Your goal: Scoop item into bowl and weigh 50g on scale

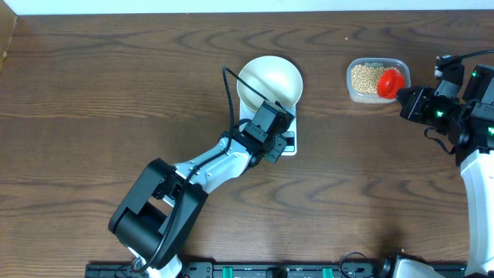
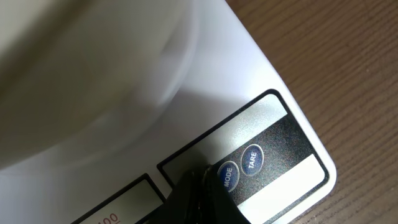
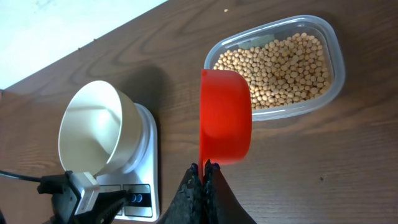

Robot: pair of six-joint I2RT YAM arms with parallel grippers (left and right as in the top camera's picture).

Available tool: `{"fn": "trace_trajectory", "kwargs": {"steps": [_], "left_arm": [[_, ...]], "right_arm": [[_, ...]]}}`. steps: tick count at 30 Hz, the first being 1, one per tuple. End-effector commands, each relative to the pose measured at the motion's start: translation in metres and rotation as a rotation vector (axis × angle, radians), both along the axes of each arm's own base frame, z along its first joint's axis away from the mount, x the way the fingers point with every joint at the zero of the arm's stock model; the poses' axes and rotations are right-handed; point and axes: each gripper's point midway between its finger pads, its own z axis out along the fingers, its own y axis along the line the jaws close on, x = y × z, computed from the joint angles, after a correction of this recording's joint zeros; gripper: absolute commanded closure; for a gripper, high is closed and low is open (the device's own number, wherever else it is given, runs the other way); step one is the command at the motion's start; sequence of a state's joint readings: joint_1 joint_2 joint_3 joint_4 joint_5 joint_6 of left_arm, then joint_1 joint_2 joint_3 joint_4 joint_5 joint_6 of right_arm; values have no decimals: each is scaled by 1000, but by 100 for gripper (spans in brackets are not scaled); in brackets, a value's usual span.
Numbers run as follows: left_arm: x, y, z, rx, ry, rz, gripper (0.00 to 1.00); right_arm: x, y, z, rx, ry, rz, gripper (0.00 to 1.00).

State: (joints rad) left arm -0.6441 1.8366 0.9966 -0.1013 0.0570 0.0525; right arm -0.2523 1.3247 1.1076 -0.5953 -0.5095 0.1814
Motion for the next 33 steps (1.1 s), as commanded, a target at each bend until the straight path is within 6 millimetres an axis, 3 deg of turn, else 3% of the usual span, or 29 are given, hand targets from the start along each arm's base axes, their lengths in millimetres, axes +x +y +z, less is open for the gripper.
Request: {"fn": "trace_trajectory", "kwargs": {"steps": [1,33], "left_arm": [[-19,24,-40,92,106,27,93],[-15,19,-40,112,62,-102,93]], "right_arm": [[0,-4,2,-19,-8,-4,99],[0,-4,2,-19,-8,-4,99]]}}
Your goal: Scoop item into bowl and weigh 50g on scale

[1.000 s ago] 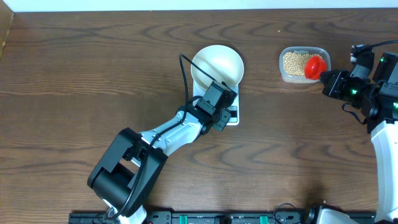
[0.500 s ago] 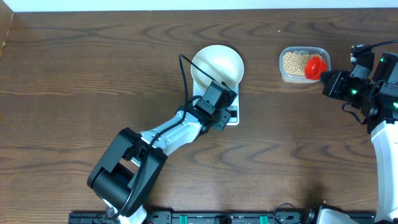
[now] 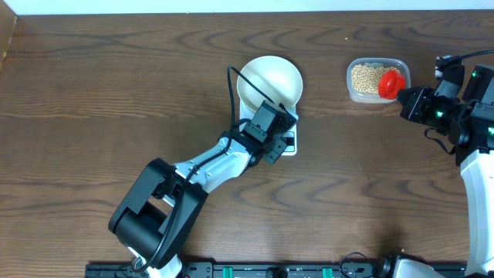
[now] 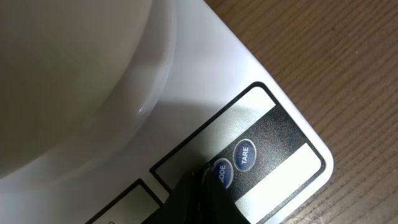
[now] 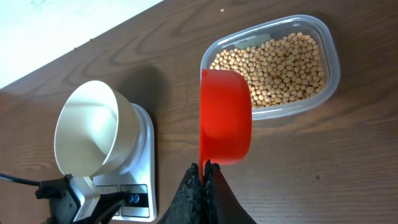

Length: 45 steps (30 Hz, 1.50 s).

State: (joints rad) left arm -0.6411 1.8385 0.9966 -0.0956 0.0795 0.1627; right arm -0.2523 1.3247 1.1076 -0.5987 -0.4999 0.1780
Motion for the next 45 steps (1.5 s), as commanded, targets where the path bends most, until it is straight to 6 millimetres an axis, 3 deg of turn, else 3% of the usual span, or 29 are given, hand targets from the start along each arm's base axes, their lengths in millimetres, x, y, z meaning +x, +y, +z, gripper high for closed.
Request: {"fn": "trace_trajectory", "kwargs": {"steps": [1,7,13,21,23,26,29,32,45], "left_arm": [[-15,23,-41,90,91,9,93],[-22,27,-44,107,120,14,93],[-8,17,-39,63,60,15,93],[-7,17,-42,63,60,17,93],[-4,15,-31,48,40,17,93],[-1,10,3,1,-13,24,93],[-1,11,58,-91,-68,83,93],[-9,16,89,-124,-96,93,93],[-17,22,79,-73,-61,70,93]], "right_arm": [[0,-2,3,-11,-12,1,99],[0,-3,3,-11,-13,0,99],[0,-2,3,-11,-12,1,99],[0,-3,3,-11,-12,0,99],[1,-3,3,-12,-14,0,99],[1,-3,4,-13,-19,1,99],[1,-2,4,-12,-17,1,99],[0,-2,3,-10,-8,1,99],[1,-4,3,-36,-21,12,99]]}}
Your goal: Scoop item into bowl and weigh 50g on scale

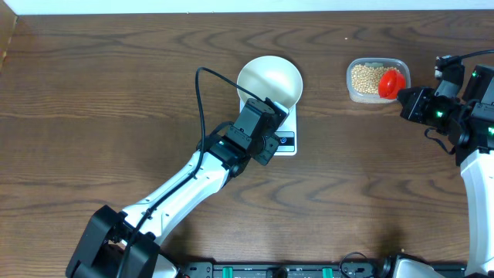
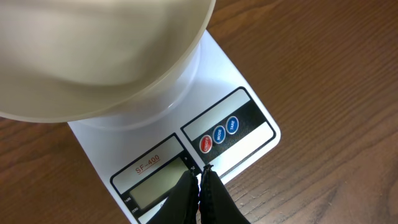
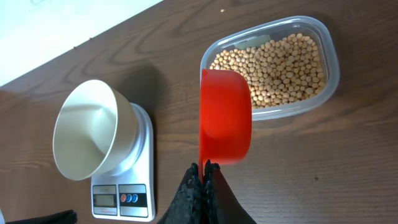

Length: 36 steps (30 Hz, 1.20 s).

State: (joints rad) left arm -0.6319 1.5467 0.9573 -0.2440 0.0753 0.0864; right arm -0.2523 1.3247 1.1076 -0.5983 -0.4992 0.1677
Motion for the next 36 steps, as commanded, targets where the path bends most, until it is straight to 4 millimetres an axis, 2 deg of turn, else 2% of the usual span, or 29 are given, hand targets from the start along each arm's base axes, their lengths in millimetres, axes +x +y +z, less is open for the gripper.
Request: {"fn": "trace_trajectory", "kwargs": {"steps": [1,12,22,25,30,36], "left_arm": [[0,4,-3,25,5,-3,93],[-2,6,-13,45,32,-3,93],[2,3,-15,38,22,-3,93],[3,2,-23,46,33,-3,92],[13,-5,-49,53,42,-5,93],[18,-7,-51,84,0,-61,93]], "right_arm": [[1,-4,3,-31,-16,3,99],[3,-24,-2,-122,-2,-75,99],[4,-25,-1,-125,-10,-77,99],[4,-25,-1,-126,-10,-77,99],[4,-25,-1,-124,-10,-77,99],[4,-25,-1,-124,-9,-77,99]]}}
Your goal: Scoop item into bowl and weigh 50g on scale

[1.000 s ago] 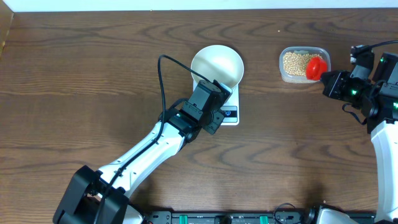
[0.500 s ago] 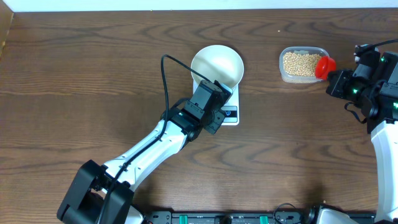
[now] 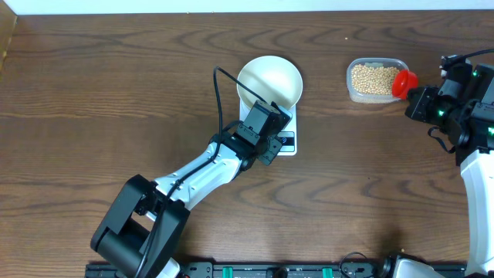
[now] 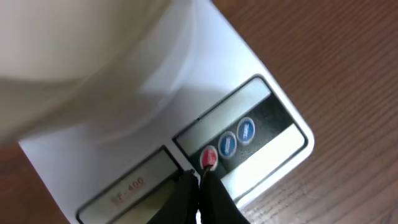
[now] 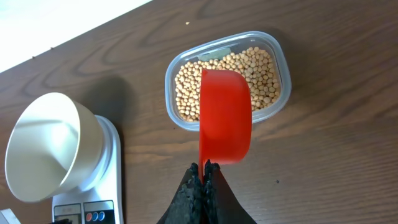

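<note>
A cream bowl (image 3: pixel 269 80) stands on the white scale (image 3: pixel 289 147) at the table's middle. My left gripper (image 4: pixel 200 176) is shut and empty, its tips at the scale's red button (image 4: pixel 208 158), beside two blue buttons. At the right, my right gripper (image 5: pixel 204 167) is shut on the handle of a red scoop (image 5: pixel 225 115), held on edge over the near rim of a clear tub of soybeans (image 5: pixel 225 78). The scoop (image 3: pixel 402 83) shows by the tub's right end in the overhead view.
The scale's display (image 4: pixel 134 186) lies left of the buttons. A black cable (image 3: pixel 221 96) loops over the left arm near the bowl. Dark wooden table (image 3: pixel 116 93) surrounds everything; a white wall edge runs along the far side.
My left gripper has come back down close to the scale, tips now at the red button. My right gripper with the scoop has drawn back right, away from the tub.
My left gripper, shut, sat low on the scale by the blue mode button at the first two moments. Then it stood higher, with the whole panel in view. Now it is down at the red button. The right gripper held the scoop over the tub throughout, lately farther right.
</note>
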Robot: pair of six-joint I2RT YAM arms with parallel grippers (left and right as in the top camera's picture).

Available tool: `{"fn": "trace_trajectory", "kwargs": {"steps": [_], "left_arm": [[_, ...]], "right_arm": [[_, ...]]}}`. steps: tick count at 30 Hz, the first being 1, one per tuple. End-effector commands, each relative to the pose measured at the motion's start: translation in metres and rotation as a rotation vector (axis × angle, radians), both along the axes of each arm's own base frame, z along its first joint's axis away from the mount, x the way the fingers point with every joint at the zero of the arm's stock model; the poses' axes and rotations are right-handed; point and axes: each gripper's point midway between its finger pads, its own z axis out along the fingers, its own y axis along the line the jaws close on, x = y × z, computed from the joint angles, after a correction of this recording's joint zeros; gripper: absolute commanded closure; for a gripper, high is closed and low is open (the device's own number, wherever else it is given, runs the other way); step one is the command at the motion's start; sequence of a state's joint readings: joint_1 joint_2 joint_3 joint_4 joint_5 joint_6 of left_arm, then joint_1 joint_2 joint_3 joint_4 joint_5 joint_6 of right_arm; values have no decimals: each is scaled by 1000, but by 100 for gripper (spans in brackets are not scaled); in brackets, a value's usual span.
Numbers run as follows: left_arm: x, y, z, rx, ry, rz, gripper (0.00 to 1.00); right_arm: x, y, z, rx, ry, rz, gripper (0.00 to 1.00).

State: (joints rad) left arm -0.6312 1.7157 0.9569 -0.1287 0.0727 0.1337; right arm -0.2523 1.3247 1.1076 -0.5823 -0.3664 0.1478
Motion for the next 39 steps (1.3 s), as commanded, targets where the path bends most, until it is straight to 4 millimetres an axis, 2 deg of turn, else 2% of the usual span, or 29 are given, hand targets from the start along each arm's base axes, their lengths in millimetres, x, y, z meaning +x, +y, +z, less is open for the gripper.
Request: {"fn": "trace_trajectory", "kwargs": {"steps": [1,5,8,17,24,31,39], "left_arm": [[5,2,-4,30,-22,-26,93],[2,3,-23,55,15,-28,93],[3,3,-29,60,21,-28,93],[13,-5,-20,23,-31,-27,93],[14,-7,-11,8,-46,-28,93],[0,-2,-36,43,44,-41,93],[5,-6,-33,26,17,-45,93]], "right_arm": [[0,-2,3,-13,-9,3,99],[-4,-1,-1,-8,13,3,99],[-5,-1,-2,-6,20,3,99],[-5,-1,-2,-6,21,3,99],[-6,-1,-3,-5,23,3,99],[-6,-1,-2,-6,22,3,99],[-6,-1,-3,-4,28,3,99]]}}
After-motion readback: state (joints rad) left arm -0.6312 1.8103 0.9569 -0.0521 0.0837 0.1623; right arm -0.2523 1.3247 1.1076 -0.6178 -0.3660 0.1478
